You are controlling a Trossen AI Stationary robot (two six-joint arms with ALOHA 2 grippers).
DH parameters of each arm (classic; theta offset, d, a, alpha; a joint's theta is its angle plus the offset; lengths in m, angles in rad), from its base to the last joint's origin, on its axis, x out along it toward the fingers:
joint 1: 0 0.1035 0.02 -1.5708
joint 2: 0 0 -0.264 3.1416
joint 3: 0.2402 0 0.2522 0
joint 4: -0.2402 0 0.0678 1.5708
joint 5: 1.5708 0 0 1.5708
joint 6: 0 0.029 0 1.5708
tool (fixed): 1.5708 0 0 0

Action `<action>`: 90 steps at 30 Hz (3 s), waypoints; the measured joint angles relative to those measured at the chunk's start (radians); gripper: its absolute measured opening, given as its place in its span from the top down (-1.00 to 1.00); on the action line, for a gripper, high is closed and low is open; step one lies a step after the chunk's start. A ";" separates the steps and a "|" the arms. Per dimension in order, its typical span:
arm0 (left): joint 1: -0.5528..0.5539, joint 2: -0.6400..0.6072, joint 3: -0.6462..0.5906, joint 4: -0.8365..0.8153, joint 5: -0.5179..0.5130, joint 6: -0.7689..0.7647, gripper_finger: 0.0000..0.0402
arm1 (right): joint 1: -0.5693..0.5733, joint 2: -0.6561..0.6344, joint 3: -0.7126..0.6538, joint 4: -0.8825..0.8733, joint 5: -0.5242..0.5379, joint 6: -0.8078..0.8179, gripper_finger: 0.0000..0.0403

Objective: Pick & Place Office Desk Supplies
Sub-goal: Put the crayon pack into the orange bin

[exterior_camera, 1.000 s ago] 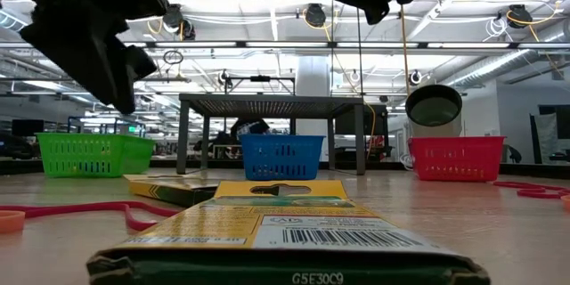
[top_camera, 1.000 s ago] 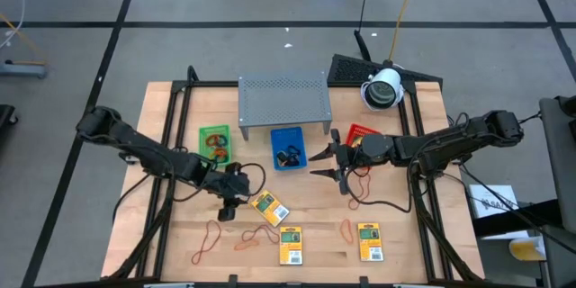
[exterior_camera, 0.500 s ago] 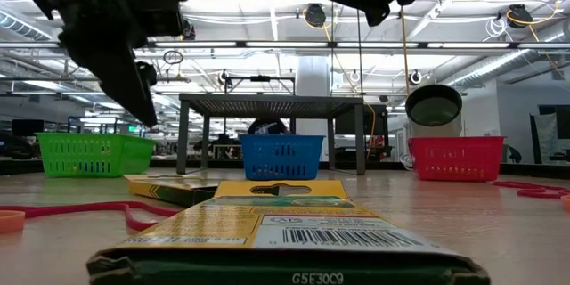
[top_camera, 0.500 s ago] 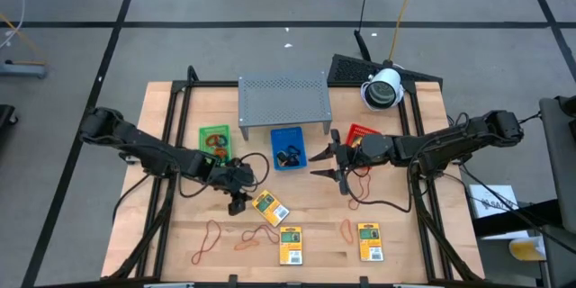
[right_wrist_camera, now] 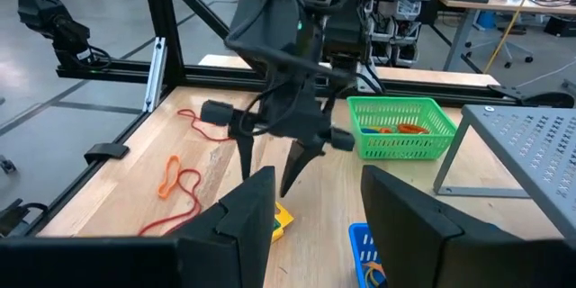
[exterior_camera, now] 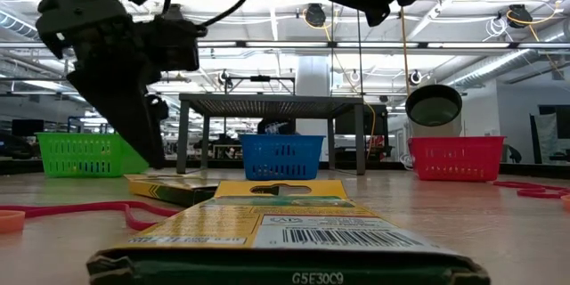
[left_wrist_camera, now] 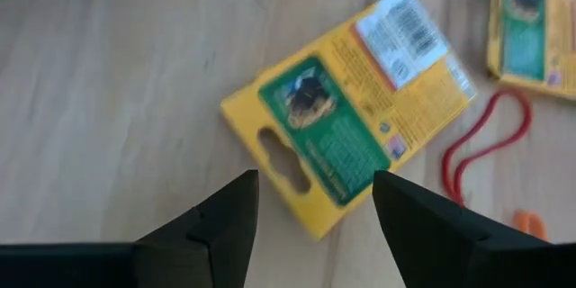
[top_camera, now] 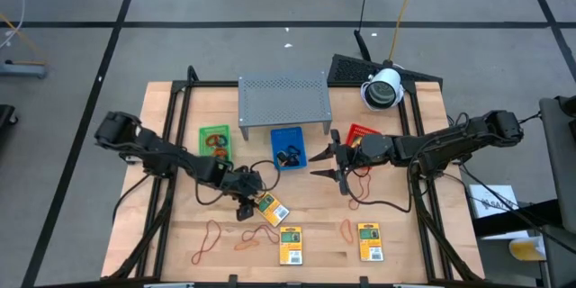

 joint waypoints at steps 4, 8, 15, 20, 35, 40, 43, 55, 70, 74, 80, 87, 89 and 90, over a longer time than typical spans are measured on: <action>0.000 0.036 0.000 0.019 0.029 -0.017 -0.14 | 0.000 0.000 0.000 0.000 0.000 0.000 0.23; 0.000 0.077 0.000 0.079 0.078 -0.034 -0.14 | 0.000 0.000 0.000 0.000 0.000 0.000 0.23; 0.009 0.103 0.000 0.148 0.132 -0.073 -0.14 | 0.000 0.000 0.000 0.000 0.000 0.000 0.23; 0.019 0.099 -0.001 0.177 0.153 -0.146 -0.14 | 0.000 0.000 0.000 0.005 0.000 0.000 0.23; 0.023 0.101 -0.001 0.177 0.115 -0.301 0.15 | 0.000 0.000 0.000 0.008 0.000 0.000 0.23; 0.023 0.101 -0.001 0.175 0.100 -0.283 0.60 | 0.000 0.000 0.000 0.008 0.001 0.000 0.23; 0.021 0.101 -0.001 0.172 0.093 -0.230 0.90 | 0.000 0.000 0.000 0.008 0.002 0.000 0.23; 0.049 0.036 -0.001 0.202 0.147 -0.143 0.98 | 0.000 0.000 0.000 0.032 0.003 0.017 0.23; 0.167 -0.341 -0.001 0.211 0.044 0.106 0.99 | 0.000 0.000 0.000 0.092 0.002 0.176 0.23; 0.199 -0.348 0.009 0.214 0.113 0.138 1.00 | -0.002 0.006 0.000 0.089 0.001 0.203 0.23; 0.234 -0.329 0.155 -0.063 0.165 0.207 1.00 | -0.002 0.006 0.000 0.085 0.000 0.235 0.23; 0.241 -0.233 0.398 -0.301 0.138 0.337 1.00 | -0.002 0.006 0.000 0.078 0.000 0.236 0.23; 0.241 -0.193 0.456 -0.353 0.138 0.360 1.00 | -0.002 0.006 0.000 0.067 0.001 0.236 0.23; 0.241 -0.170 0.485 -0.375 0.138 0.368 1.00 | -0.002 0.006 0.000 0.058 0.001 0.236 0.23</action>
